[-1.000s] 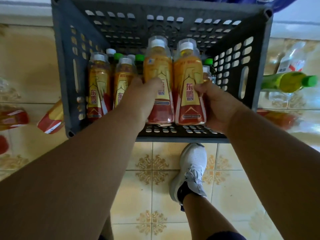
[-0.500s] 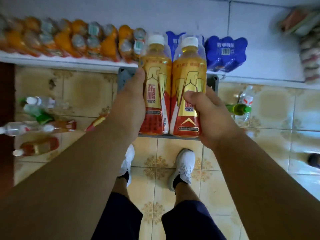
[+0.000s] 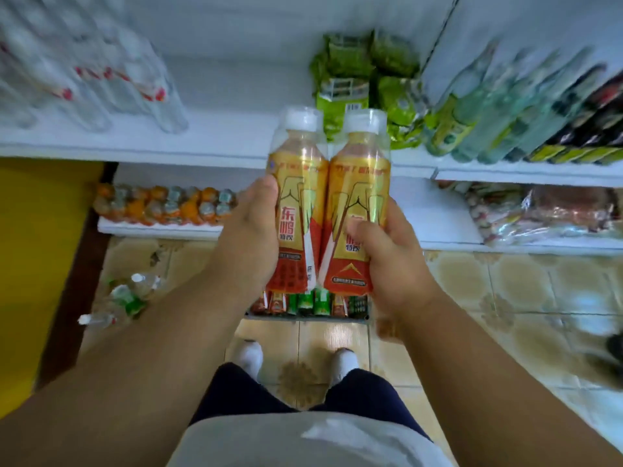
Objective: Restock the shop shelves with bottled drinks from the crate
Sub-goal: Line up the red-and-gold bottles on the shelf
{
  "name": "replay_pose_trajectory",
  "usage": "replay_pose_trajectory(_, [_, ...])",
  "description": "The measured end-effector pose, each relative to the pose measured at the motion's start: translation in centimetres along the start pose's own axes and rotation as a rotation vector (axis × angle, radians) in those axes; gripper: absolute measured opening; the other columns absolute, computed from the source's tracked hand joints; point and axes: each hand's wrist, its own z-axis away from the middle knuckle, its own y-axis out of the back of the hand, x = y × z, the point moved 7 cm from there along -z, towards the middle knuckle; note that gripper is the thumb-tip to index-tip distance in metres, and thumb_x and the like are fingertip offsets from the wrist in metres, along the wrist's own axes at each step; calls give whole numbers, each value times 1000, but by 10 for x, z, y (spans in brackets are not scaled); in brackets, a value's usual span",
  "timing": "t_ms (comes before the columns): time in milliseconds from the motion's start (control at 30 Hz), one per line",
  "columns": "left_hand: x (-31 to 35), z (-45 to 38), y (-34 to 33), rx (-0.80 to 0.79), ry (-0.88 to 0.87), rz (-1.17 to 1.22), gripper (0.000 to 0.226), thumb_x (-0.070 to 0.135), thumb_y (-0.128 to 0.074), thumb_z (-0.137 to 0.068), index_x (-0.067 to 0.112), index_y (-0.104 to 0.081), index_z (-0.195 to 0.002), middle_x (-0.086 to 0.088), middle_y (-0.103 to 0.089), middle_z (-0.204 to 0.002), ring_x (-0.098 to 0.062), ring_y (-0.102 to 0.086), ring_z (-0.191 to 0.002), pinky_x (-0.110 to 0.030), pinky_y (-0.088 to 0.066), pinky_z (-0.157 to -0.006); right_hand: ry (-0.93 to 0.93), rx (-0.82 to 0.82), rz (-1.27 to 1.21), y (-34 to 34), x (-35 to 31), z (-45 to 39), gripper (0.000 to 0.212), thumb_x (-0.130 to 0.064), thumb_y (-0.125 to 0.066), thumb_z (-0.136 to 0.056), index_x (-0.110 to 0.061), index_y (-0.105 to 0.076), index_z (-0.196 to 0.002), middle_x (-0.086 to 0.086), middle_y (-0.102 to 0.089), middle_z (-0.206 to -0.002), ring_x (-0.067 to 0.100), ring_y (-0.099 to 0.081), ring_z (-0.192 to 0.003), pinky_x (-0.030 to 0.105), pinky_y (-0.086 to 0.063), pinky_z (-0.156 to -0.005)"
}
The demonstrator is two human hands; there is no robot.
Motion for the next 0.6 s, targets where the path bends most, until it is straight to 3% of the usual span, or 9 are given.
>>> replay_pose_trajectory(133, [55, 33, -3, 17, -118, 75, 74, 90, -28, -71, 40, -70, -106, 7, -77, -101, -19, -72, -101, -50, -51, -98, 88, -6, 34, 6, -67, 24, 41, -41, -71, -69, -41, -67, -111, 6, -76, -103, 29, -75, -92, 41, -60, -68])
replay_pose_trajectory(267, [102, 57, -15, 1, -195, 131, 67, 91, -27, -72, 46, -68, -101, 11, -78, -91, -10, -75, -86, -49, -54, -92, 167, -51, 49, 17, -128, 41, 43, -41, -70, -70, -39, -65, -112, 5, -76, -105, 27, -75, -93, 37, -60, -69])
replay_pose_trajectory(367, [134, 66, -23, -23, -260, 178, 68, 90, -27, -72, 42, -67, -100, 6, -78, -90, -12, -76, -81, -48, -58, -83, 204, -78, 60, 25, -163, 45, 45, -42, -70, -71, -37, -63, -115, 6, -75, -107, 28, -75, -95, 38, -61, -69])
replay_pose_trajectory(467, [165, 75, -21, 7, -354, 196, 64, 93, -27, -71, 46, -65, -95, 11, -77, -87, -7, -75, -77, -38, -58, -71, 237, -109, 77, 24, -193, 45, 40, -44, -71, -78, -38, -63, -116, 5, -75, -108, 27, -75, -95, 39, -62, -69])
replay_pose_trajectory(600, [194, 85, -3, 12, -497, 161, 64, 102, -34, -62, 56, -59, -98, 21, -75, -94, 1, -73, -82, -13, -55, -58, 280, -154, 100, 5, -213, 44, 41, -45, -66, -85, -35, -58, -124, 5, -74, -114, 25, -74, -100, 40, -63, -74])
